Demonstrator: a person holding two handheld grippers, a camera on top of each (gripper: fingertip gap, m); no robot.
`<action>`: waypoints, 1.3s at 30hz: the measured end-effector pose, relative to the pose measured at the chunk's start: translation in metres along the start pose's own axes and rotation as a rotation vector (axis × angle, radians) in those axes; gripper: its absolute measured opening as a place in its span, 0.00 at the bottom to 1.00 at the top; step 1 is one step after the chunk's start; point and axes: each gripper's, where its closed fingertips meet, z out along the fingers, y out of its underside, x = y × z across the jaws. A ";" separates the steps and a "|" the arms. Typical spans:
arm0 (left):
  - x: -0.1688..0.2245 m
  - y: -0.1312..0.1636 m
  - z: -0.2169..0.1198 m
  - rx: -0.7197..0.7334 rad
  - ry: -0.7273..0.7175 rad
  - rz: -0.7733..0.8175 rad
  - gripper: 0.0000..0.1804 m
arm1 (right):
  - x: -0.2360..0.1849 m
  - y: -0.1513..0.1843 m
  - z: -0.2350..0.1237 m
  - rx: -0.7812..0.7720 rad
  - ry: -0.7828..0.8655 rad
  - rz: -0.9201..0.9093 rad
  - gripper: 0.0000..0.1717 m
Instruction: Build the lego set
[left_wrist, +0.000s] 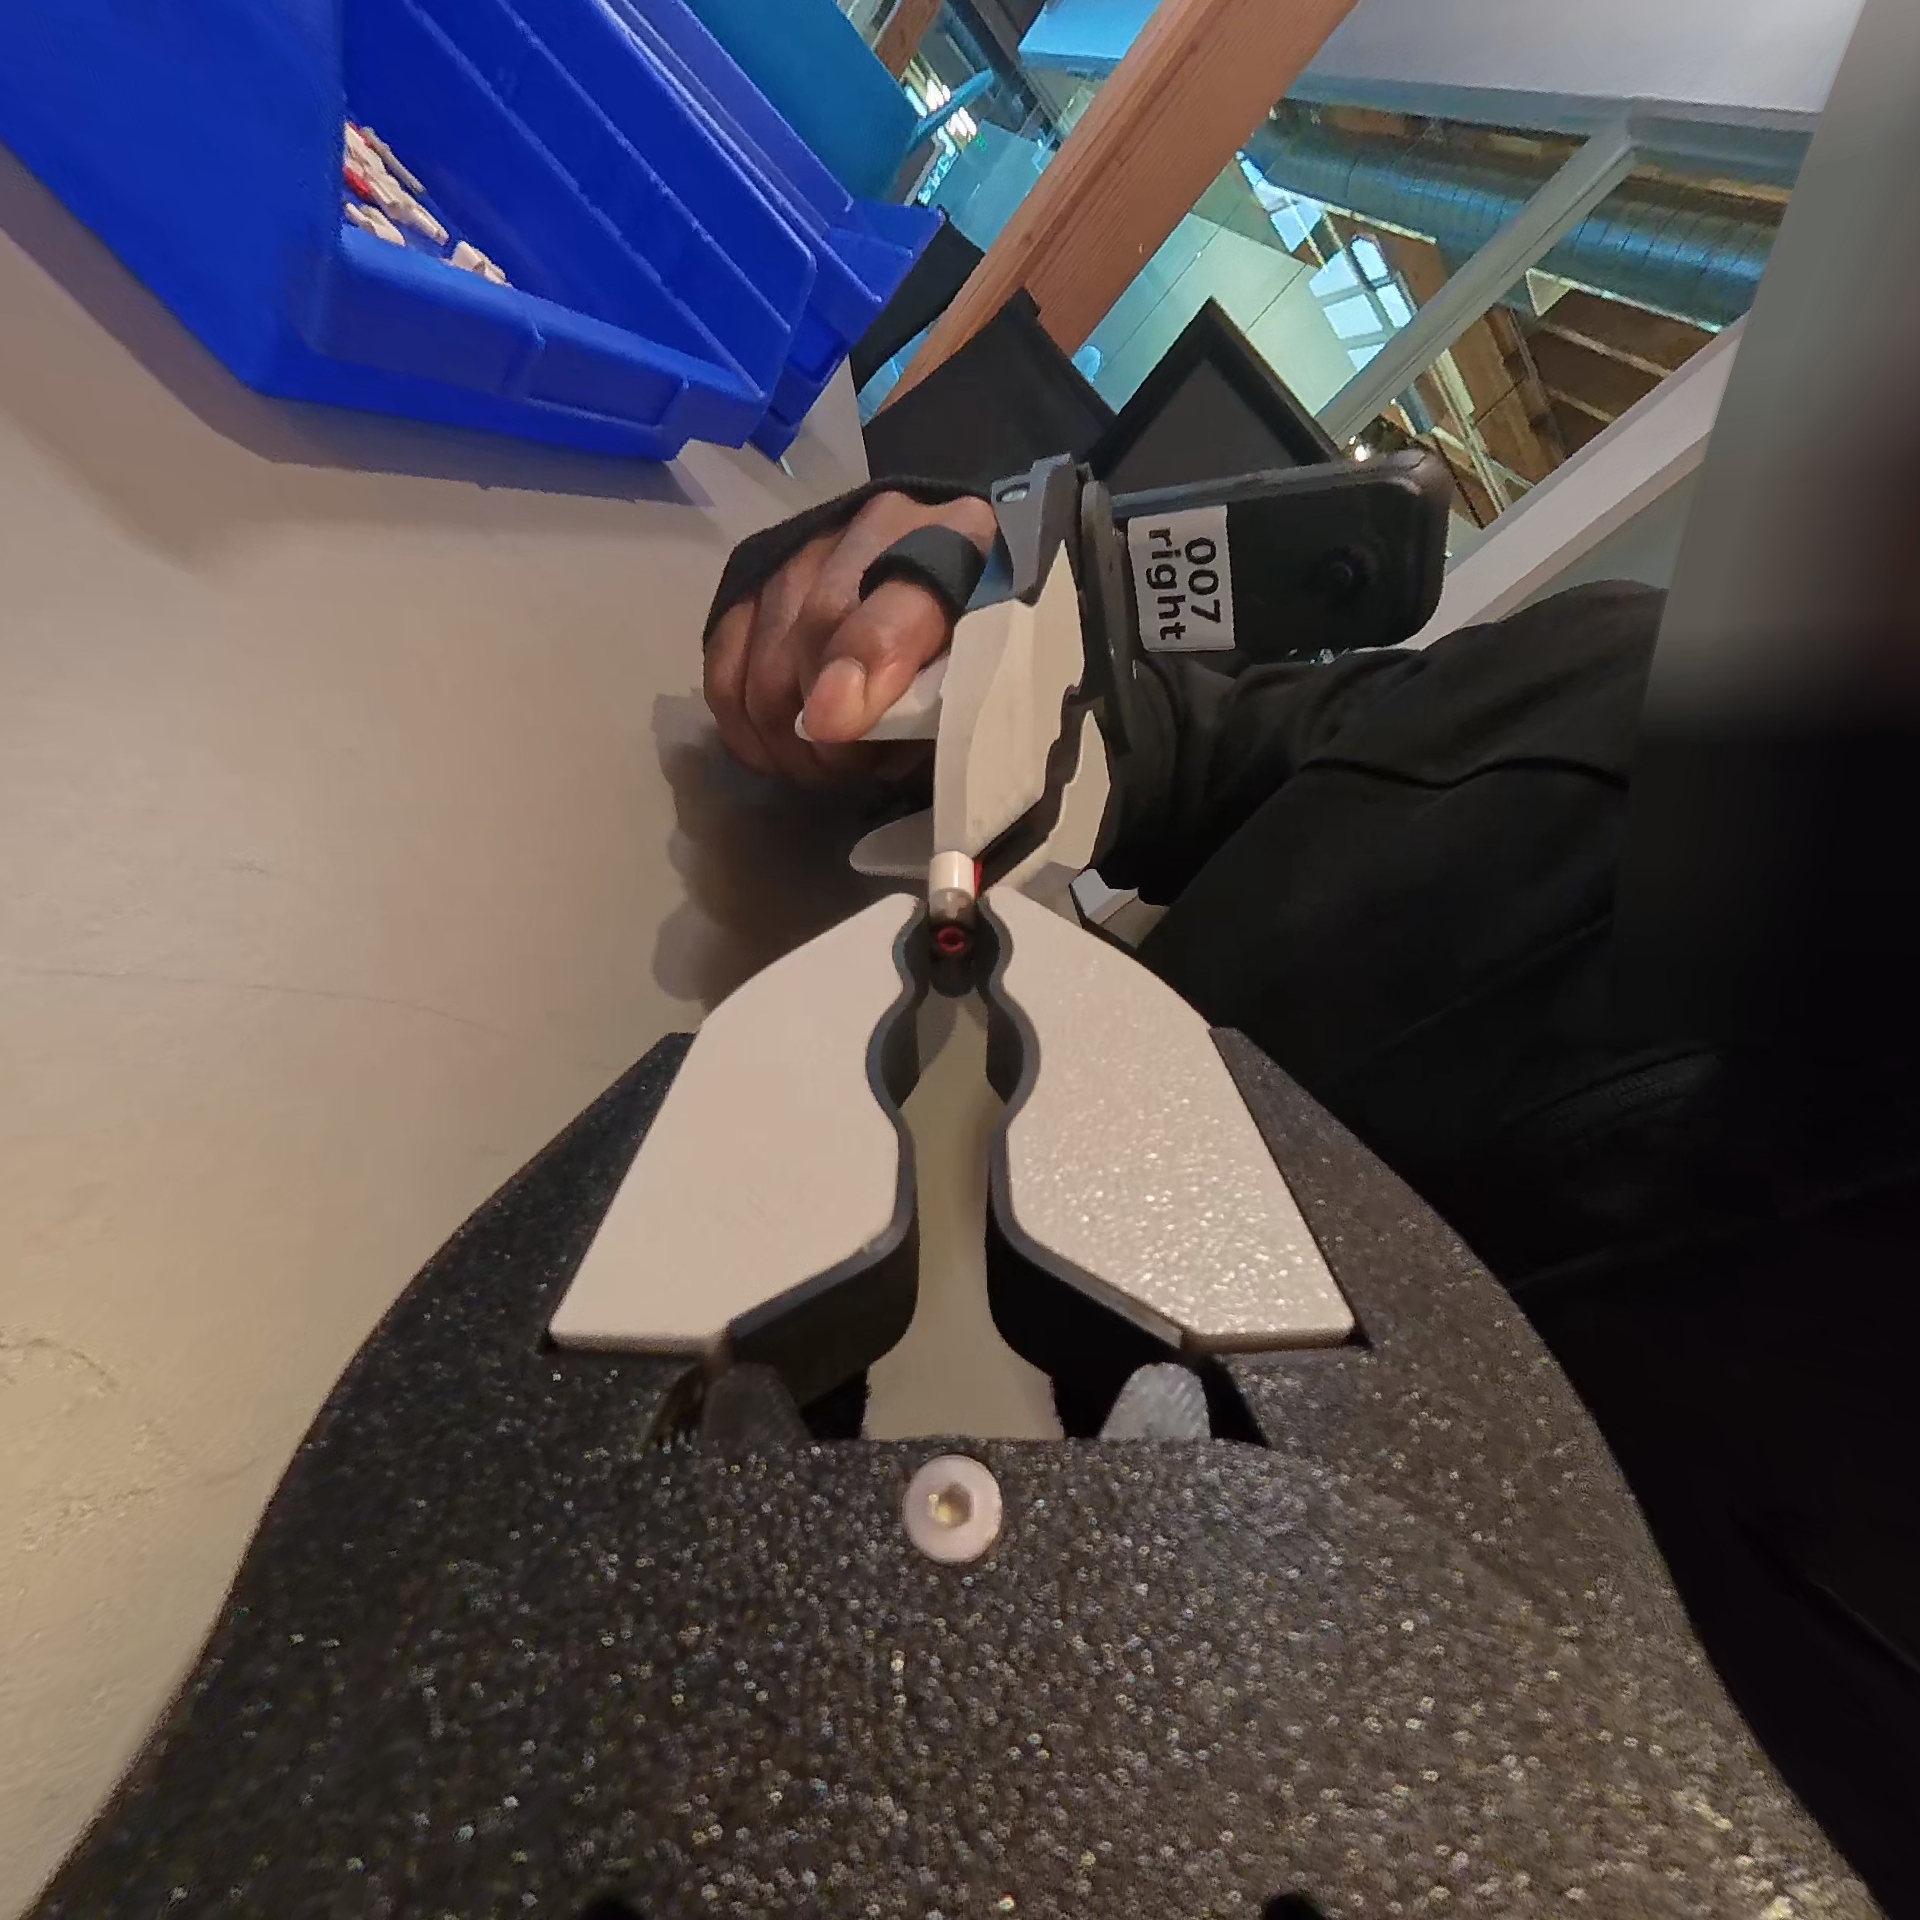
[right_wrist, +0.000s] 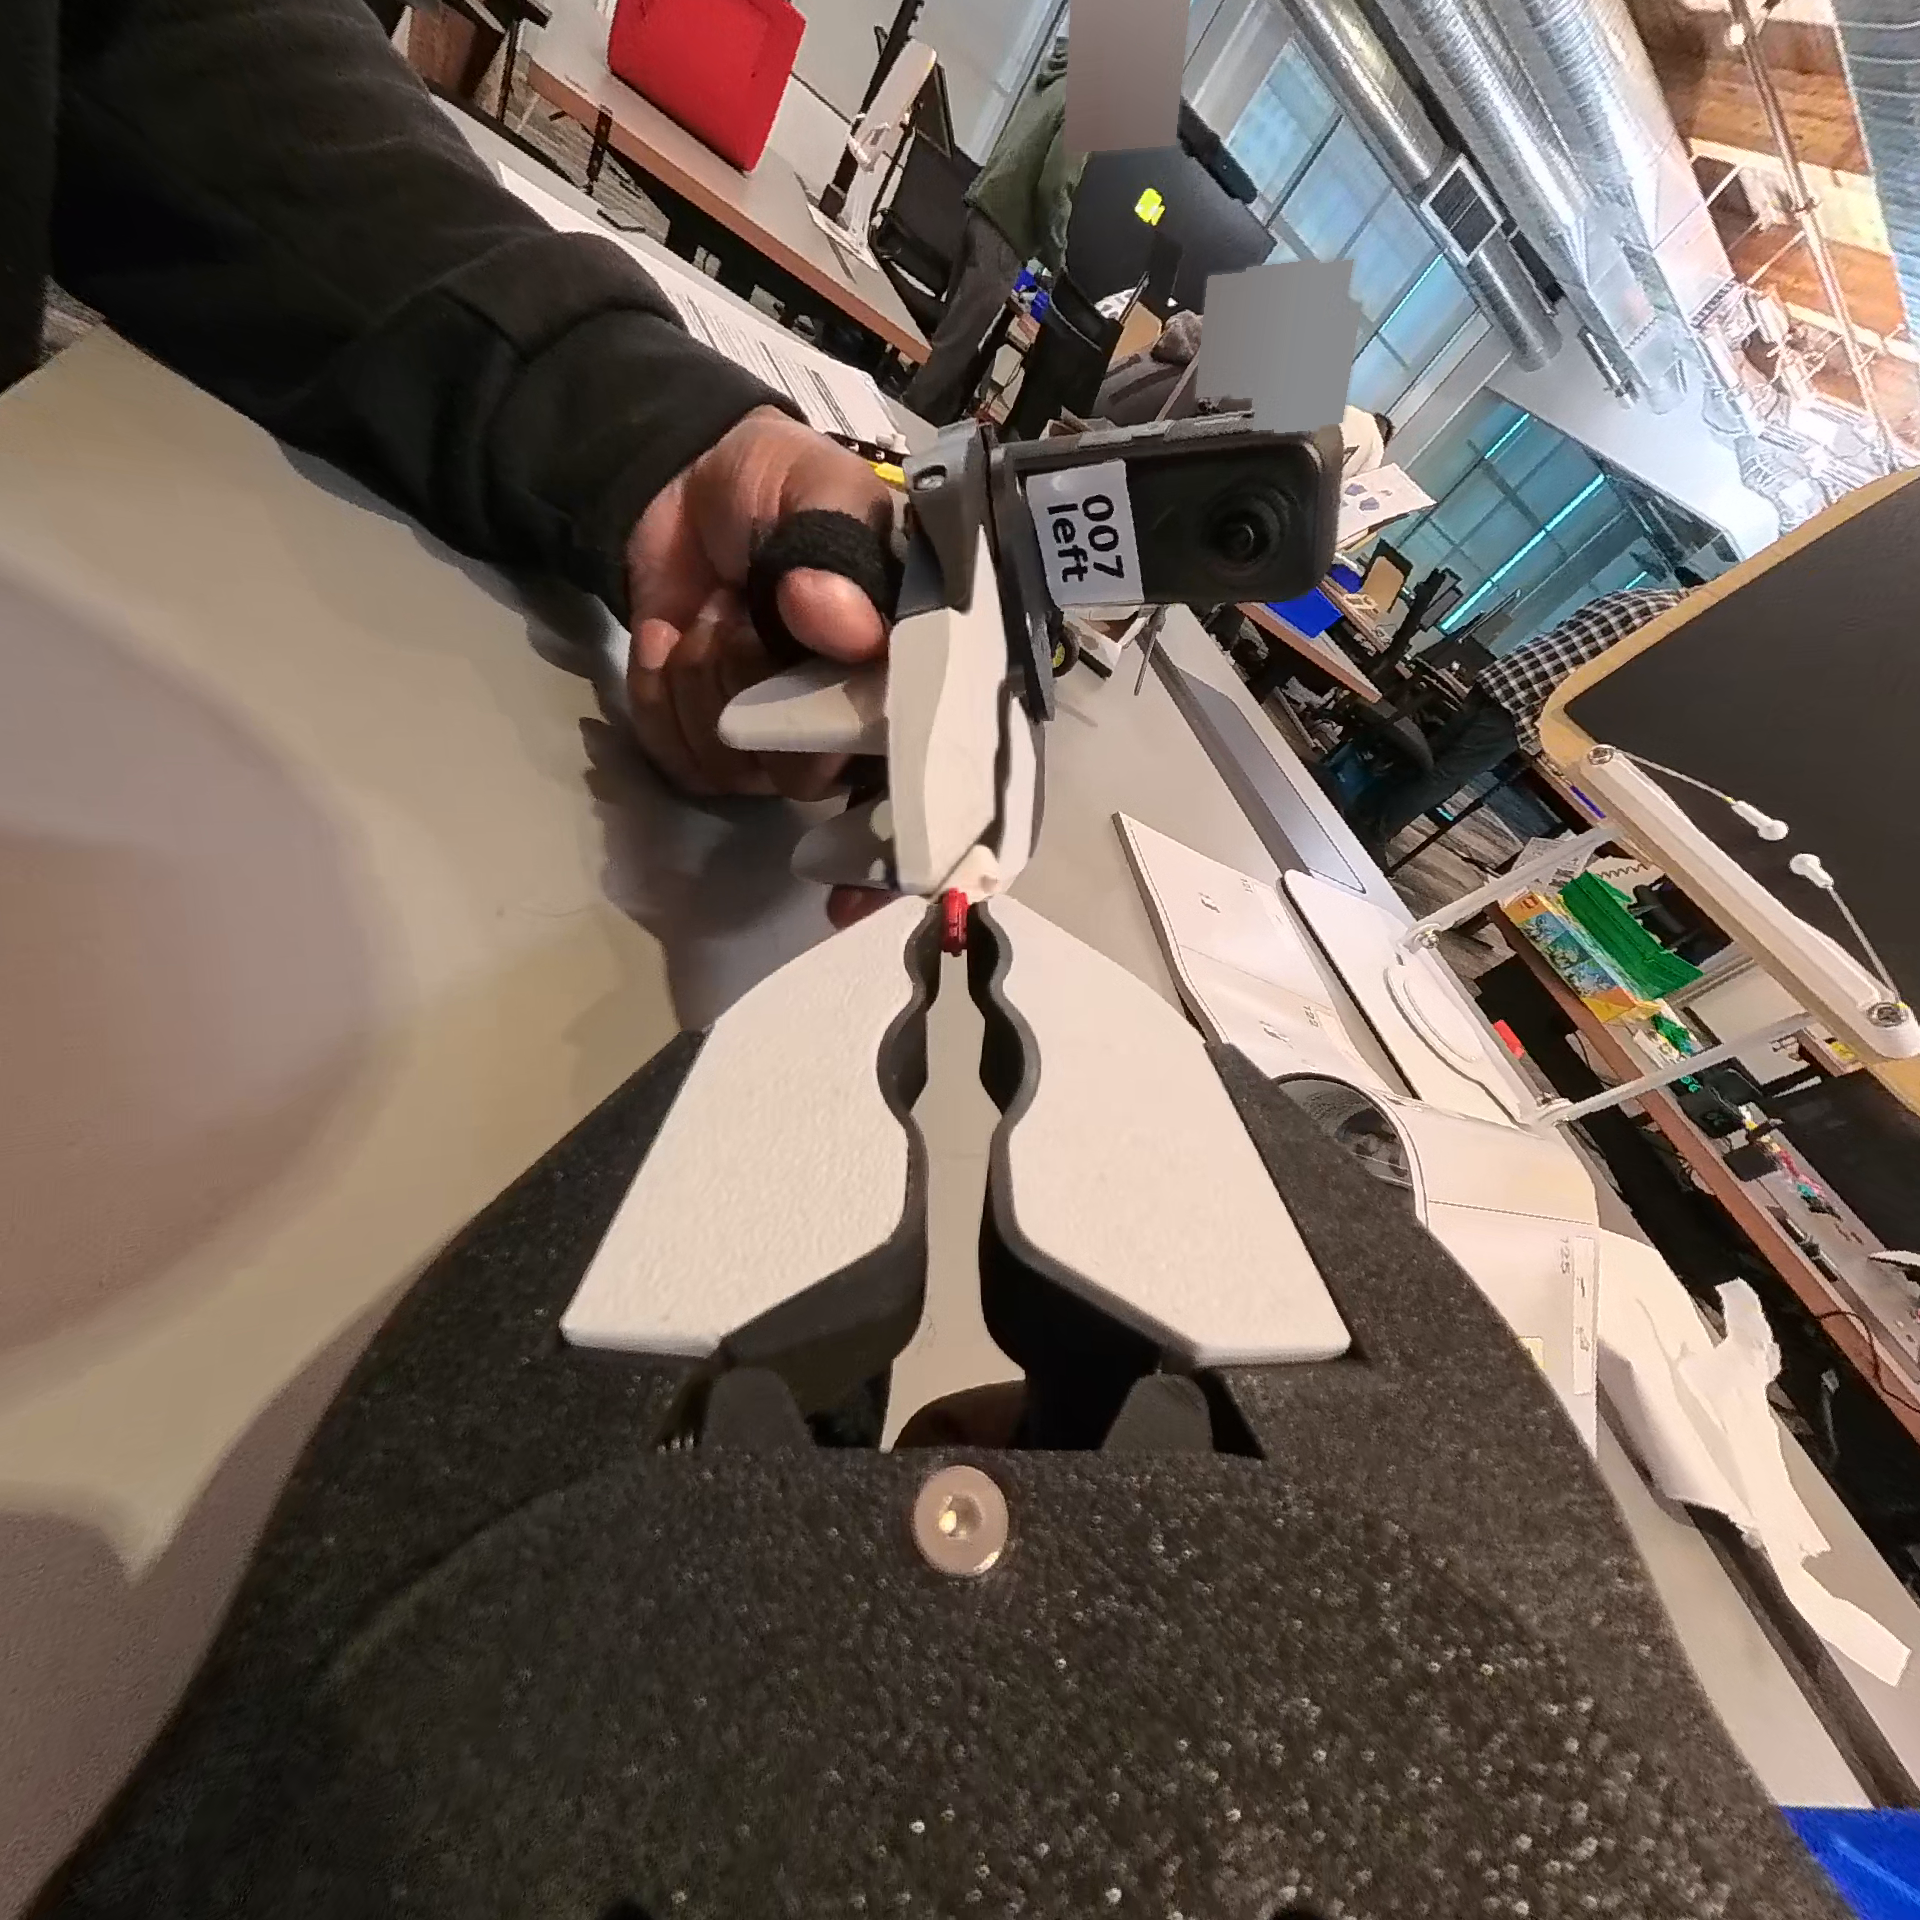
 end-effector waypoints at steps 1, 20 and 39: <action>0.000 0.000 0.000 0.004 0.003 -0.005 0.04 | 0.000 0.000 0.000 -0.001 0.001 -0.002 0.02; 0.007 -0.004 -0.001 0.027 0.067 -0.049 0.04 | 0.005 -0.003 0.000 0.000 0.054 -0.021 0.02; 0.013 0.001 0.000 -0.011 0.140 -0.129 0.04 | 0.001 -0.010 -0.001 0.016 0.050 -0.040 0.02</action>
